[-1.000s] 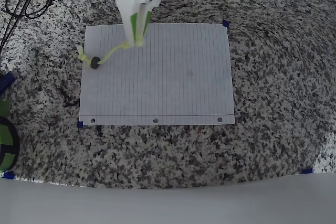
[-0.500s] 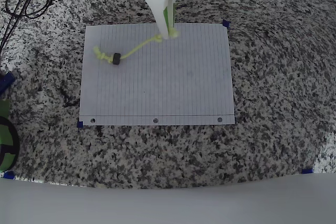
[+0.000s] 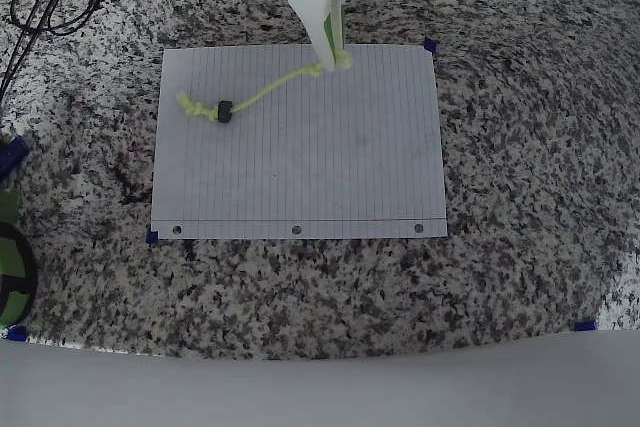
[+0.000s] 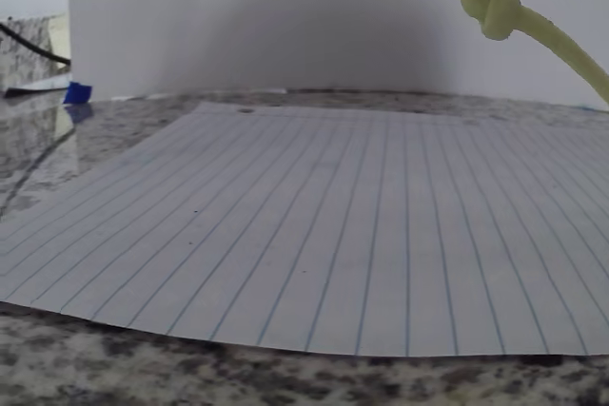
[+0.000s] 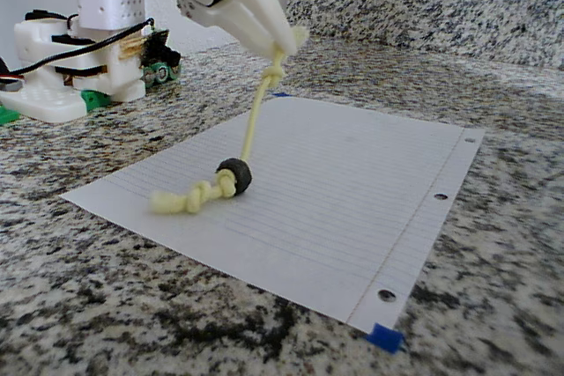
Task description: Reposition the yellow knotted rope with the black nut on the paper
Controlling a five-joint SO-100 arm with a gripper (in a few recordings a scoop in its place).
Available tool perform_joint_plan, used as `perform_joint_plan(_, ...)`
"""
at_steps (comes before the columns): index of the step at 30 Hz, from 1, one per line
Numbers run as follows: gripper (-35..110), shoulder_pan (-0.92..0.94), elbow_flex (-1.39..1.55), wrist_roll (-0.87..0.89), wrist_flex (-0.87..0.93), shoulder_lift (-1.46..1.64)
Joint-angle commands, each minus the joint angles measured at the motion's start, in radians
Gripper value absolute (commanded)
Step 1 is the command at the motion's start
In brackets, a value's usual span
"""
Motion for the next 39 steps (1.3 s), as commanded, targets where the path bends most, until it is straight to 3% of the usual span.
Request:
perform_joint_plan(1,18,-0.023,-0.005,-0.069,-0.005,0.011)
perform_joint_plan(2,22,-0.031,-0.005,-0.092,-0.009,0.012)
perform_joint_plan(8,15,-0.052,-0.003,-0.149,-0.003,0.023)
perform_joint_plan(16,16,-0.084,0.005,-0.304,-0.009,0.034)
perform_joint_plan(25,45,-0.084,0.044,-0.489,-0.052,0.087)
perform_joint_plan(30,47,-0.095,0.055,-0.563,-0.063,0.120)
perform_joint_plan(35,40,-0.083,0.060,-0.687,-0.109,0.132)
perform_joint_plan(39,9,-0.029,0.060,-0.775,-0.133,0.120)
